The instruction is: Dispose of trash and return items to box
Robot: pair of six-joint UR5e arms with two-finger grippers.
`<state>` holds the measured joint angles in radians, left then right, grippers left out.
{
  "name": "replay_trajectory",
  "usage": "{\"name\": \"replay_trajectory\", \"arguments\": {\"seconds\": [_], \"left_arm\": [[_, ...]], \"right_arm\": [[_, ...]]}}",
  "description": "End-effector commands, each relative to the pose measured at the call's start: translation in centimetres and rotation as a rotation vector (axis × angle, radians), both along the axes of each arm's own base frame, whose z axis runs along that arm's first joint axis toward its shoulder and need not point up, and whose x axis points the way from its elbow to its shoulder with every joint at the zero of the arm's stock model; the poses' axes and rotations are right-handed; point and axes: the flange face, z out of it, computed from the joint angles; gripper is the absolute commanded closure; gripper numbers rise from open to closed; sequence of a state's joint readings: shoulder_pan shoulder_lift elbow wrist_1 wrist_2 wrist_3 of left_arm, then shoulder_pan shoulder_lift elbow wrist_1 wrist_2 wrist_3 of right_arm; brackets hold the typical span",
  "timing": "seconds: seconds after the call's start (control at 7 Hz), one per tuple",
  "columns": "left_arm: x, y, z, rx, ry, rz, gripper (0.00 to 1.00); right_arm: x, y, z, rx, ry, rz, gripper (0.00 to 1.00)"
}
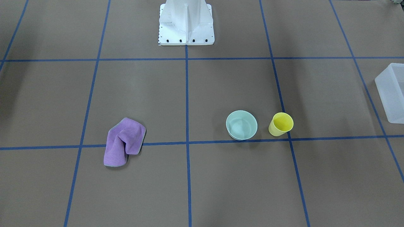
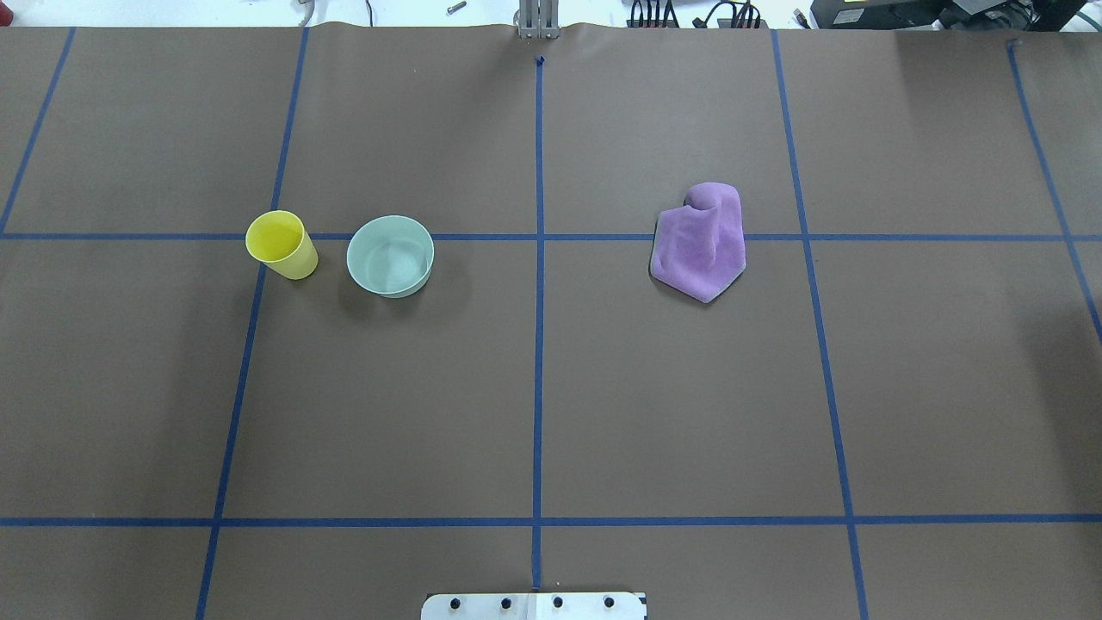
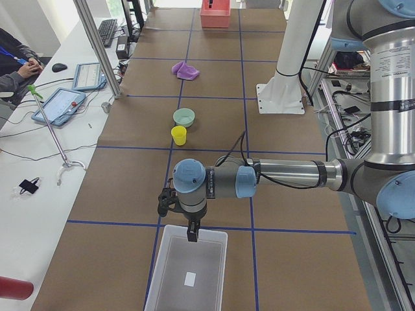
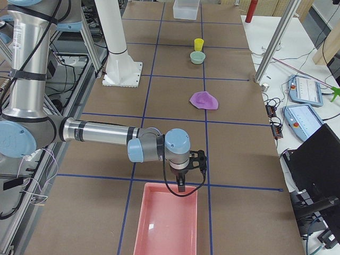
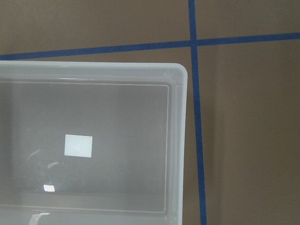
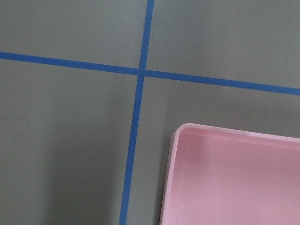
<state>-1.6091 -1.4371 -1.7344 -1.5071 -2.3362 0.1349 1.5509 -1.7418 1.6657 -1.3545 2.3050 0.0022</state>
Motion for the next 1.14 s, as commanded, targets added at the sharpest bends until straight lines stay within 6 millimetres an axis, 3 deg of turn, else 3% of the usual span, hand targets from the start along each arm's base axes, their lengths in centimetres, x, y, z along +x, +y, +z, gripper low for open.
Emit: {"name": "replay_trajectory", "arguments": {"seconds": [0.0, 0.43, 0.86, 1.0], "left_arm": [[-0.1, 0.0, -4.3, 0.086, -0.005, -0.003, 0.02], [0.0, 0.0, -4.9, 0.097, -0.011, 0.000, 0.02], [0.1, -0.1, -6.6, 0.131, -0.005, 0.002, 0.02], [0.2, -0.5, -8.1, 0.162, -0.006, 0.002, 0.02]], "right_arm": [[-0.1, -0.1, -0.4, 0.010, -0.010, -0.003, 0.00], [-0.2, -0.1, -0.7, 0.019, -0.020, -0.010, 0.00], [-0.3, -0.9, -3.8, 0.086, -0.034, -0.014, 0.00], [-0.3, -1.7, -6.4, 0.179, -0.037, -0.008, 0.00]]}}
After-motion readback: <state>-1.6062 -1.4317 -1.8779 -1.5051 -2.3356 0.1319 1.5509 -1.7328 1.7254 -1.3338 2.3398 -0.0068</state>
